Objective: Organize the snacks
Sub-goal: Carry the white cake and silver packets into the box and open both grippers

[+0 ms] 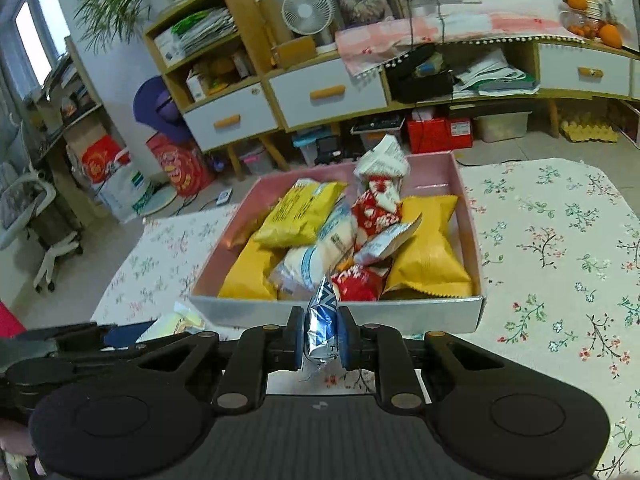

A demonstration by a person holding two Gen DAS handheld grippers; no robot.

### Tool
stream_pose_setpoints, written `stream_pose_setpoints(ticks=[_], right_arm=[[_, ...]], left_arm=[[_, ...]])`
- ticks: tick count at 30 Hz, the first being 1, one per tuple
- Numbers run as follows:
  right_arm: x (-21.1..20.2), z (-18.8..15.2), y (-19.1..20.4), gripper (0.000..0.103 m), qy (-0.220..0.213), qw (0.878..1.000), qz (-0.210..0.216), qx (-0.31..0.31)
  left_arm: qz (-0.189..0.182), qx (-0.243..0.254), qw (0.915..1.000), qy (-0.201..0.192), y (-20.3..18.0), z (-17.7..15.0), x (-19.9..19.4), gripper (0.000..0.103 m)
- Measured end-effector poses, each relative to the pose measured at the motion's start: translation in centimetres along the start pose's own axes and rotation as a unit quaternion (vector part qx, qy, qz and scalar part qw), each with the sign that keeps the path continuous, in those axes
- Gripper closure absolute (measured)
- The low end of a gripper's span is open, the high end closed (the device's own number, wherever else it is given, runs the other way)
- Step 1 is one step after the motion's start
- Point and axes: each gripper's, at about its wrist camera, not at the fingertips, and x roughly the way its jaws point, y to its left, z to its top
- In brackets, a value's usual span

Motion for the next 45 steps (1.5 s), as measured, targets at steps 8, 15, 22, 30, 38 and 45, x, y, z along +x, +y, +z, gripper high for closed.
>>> stream_pose_setpoints(ticks=[8, 15, 22, 30, 38, 45], right_arm=[[0.4, 1.2, -0.7, 0.103, -0.028, 0.999, -0.004, 0.031], [1.6, 1.7, -1.5, 0.103, -0.043, 0.998, -0.003, 0.055], [2.9, 2.1, -1.9, 0.103, -0.056, 0.996, 0.0, 0.069], [4.0, 2.2, -2.1, 0.103, -0.055, 0.996, 0.002, 0.069], [4.3, 2.3, -2.0, 0.103, -0.05, 0.997, -0.003, 0.063], [3.7, 2.6, -1.8, 0.087, -0.055, 0.997, -0.001, 0.057]], left_arm=[[-0.002, -0.027, 0.9995, -0.014, 0.6, 2.2, 2.0, 0.059], [-0.012, -0.066, 0.9974, -0.025, 1.4, 3.9, 4.5, 0.059], [-0.025, -0.082, 0.9958, -0.03, 1.9, 4.6, 6.5, 0.059], [-0.033, -0.092, 0.9944, -0.039, 2.5, 4.9, 7.5, 0.058], [-0.041, -0.096, 0.9932, -0.053, 3.1, 4.9, 7.1, 0.053], [-0.034, -0.075, 0.995, -0.057, 2.4, 4.8, 6.3, 0.036]])
